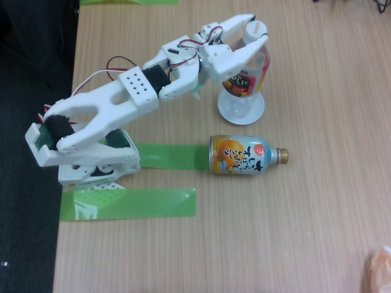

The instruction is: Pick up the plastic bottle and stand it up on the white place

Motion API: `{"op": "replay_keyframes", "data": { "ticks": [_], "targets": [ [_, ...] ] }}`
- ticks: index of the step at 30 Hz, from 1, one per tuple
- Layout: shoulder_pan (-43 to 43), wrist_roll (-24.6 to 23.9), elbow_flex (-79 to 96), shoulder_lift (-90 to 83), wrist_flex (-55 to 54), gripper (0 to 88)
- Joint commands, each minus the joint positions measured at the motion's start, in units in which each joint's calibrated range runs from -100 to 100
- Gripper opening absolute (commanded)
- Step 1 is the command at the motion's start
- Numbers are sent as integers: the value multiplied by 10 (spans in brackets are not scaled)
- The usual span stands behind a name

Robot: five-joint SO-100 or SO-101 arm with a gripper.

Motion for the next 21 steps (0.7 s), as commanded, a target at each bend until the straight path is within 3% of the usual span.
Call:
{"op": "replay_keyframes", "data": {
  "ticks": [1, 21],
  "targets": [
    [1, 0, -20, 11, -10, 115],
    [-1, -1, -25, 14, -11, 115]
  ]
}}
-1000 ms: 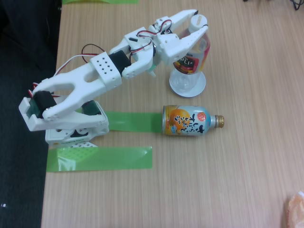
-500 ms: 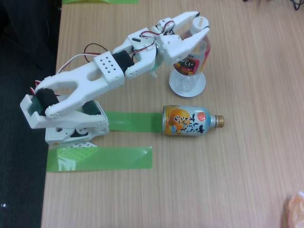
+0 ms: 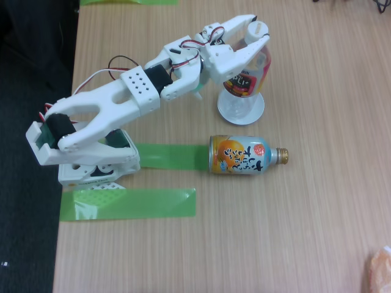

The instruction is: Pick up the plastic bottle and stand it up on the white place

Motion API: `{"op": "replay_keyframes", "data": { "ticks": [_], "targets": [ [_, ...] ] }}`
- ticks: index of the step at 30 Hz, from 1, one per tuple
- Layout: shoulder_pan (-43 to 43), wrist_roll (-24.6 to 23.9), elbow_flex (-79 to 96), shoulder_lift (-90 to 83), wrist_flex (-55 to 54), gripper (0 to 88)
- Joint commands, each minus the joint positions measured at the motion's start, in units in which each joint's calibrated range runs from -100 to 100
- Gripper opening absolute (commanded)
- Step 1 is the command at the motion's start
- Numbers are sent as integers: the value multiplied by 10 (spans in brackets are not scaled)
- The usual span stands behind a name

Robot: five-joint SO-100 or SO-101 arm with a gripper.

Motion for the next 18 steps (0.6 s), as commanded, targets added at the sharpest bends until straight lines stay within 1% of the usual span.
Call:
{"op": "replay_keyframes", "data": {
  "ticks": [1, 18],
  "targets": [
    [-2, -1, -31, 3, -6, 115],
    [-2, -1, -42, 5, -5, 115]
  ]
}}
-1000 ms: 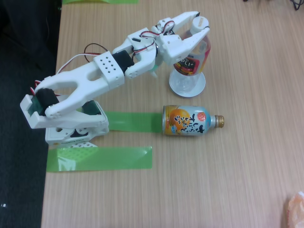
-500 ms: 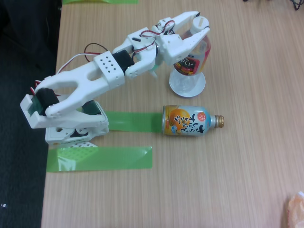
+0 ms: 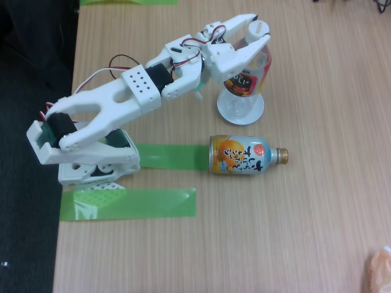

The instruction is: Pick up the plastic bottle and stand it up on the white place

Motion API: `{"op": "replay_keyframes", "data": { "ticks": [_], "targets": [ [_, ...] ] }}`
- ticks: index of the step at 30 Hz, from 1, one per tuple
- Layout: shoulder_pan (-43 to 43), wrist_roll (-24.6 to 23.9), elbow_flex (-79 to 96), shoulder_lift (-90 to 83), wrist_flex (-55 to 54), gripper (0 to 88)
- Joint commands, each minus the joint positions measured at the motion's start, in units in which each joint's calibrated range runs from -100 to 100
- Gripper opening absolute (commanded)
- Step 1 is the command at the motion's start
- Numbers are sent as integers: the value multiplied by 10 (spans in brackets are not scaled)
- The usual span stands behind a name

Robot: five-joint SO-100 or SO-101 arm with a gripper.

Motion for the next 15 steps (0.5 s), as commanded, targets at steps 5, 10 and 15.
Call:
{"op": "replay_keyframes", "data": {
  "ticks": [5, 10, 15],
  "targets": [
    [0, -1, -29, 0, -5, 115],
    [0, -1, -29, 1, -5, 115],
    [1, -1, -38, 27, -7, 115]
  ]
}}
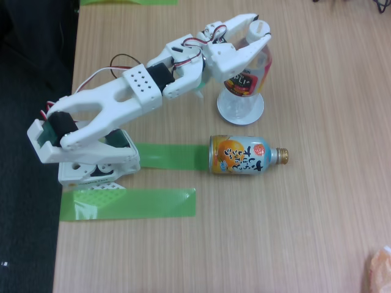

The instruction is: Pick up the plastic bottle and stand it up on the white place

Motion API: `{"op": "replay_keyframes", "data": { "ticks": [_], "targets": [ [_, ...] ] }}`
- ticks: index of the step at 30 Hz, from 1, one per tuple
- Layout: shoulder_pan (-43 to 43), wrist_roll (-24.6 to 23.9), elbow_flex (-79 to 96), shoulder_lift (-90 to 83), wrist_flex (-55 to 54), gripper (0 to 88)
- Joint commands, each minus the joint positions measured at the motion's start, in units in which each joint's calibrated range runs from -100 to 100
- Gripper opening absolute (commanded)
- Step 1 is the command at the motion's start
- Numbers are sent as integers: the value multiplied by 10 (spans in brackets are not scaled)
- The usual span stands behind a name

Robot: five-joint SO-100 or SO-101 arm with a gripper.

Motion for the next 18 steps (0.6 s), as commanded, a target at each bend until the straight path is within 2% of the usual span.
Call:
{"op": "replay_keyframes", "data": {
  "ticks": [1, 18],
  "targets": [
    [1, -1, -32, 16, -11, 115],
    [2, -1, -35, 34, -40, 120]
  ]
}}
